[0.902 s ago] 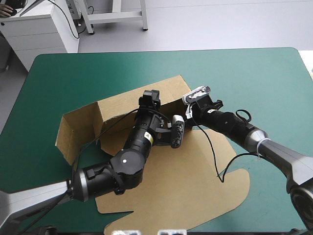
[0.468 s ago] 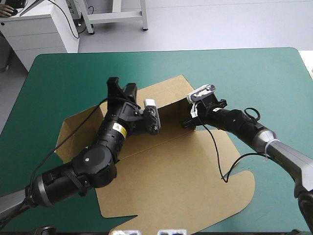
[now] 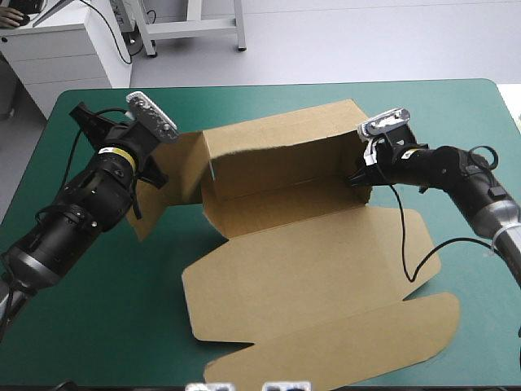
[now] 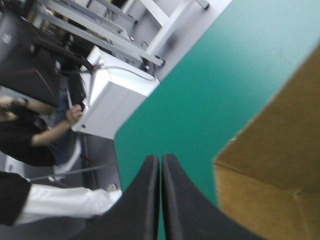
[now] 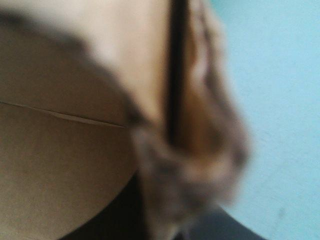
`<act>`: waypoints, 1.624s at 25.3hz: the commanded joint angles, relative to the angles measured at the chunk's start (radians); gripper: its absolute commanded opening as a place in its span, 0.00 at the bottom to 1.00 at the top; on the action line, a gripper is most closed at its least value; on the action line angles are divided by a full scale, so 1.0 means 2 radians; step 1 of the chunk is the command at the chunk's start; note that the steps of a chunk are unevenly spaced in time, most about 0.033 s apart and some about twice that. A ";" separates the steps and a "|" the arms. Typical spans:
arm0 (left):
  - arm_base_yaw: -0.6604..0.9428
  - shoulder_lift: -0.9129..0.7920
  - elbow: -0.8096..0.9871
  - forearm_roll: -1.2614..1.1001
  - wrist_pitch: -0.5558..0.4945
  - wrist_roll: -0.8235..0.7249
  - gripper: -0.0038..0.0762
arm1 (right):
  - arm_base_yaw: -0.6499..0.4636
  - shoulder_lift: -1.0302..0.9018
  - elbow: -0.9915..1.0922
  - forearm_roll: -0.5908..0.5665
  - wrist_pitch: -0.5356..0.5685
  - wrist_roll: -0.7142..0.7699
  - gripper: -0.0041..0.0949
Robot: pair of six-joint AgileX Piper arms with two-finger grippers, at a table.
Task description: Fold the box
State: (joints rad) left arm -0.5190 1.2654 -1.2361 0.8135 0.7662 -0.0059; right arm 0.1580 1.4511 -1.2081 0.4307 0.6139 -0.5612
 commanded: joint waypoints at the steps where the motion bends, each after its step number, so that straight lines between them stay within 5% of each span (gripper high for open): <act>1: 0.043 -0.013 -0.018 -0.081 -0.035 0.016 0.05 | -0.004 -0.021 -0.080 -0.070 0.036 0.065 0.03; 12: 0.094 -0.014 -0.018 -0.239 -0.010 0.033 0.05 | -0.034 0.112 -0.355 -0.122 0.319 0.127 0.03; 26: 0.192 -0.015 0.005 -0.407 -0.041 0.075 0.05 | -0.034 0.306 -0.440 -0.122 0.319 0.151 0.03; 34: 0.191 -0.015 0.065 -0.422 -0.125 0.099 0.05 | -0.017 0.396 -0.449 -0.133 0.265 0.143 0.03; 38: 0.191 -0.028 0.136 -0.422 -0.196 0.098 0.04 | 0.002 0.413 -0.458 -0.198 0.320 0.147 0.03; 41: 0.191 -0.073 0.189 -0.421 -0.238 0.098 0.04 | 0.001 0.399 -0.458 -0.191 0.320 0.171 0.03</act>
State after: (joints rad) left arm -0.1355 1.1980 -0.8747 -0.0235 0.4040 0.1946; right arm 0.1561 2.2619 -2.1447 0.0800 1.0082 -0.2253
